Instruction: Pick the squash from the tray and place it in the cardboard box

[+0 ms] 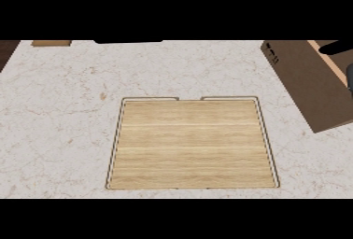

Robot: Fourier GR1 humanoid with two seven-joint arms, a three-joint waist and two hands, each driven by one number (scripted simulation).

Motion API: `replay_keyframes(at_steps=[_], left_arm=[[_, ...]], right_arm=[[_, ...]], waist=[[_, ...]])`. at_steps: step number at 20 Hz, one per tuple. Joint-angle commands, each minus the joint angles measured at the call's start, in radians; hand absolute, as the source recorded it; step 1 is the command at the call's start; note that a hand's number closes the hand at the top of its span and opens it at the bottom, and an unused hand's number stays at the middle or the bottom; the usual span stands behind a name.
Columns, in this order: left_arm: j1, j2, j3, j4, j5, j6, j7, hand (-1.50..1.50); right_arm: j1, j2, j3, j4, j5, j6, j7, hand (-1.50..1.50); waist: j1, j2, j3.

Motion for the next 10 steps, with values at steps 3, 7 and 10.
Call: replay_keyframes(at_steps=[3, 7, 10], left_arm=[[-0.247, -0.013, 0.182, -0.046, -0.028, 0.007, -0.082, 0.0], [-0.246, -0.034, 0.16, -0.02, -0.019, 0.015, -0.093, 0.0], [-0.254, -0.021, 0.169, -0.018, -0.011, 0.022, -0.096, 0.0]], right_arm=[[0.008, 0.019, -0.072, -0.028, -0.115, -0.148, -0.168, -1.5], [0.013, 0.062, -0.139, -0.077, -0.216, -0.255, -0.253, -1.5], [0.029, 0.06, -0.19, -0.093, -0.28, -0.296, -0.306, -1.5]], waist=[[-0.02, -0.002, 0.003], [-0.028, -0.011, 0.002], [-0.038, -0.013, 0.002]])
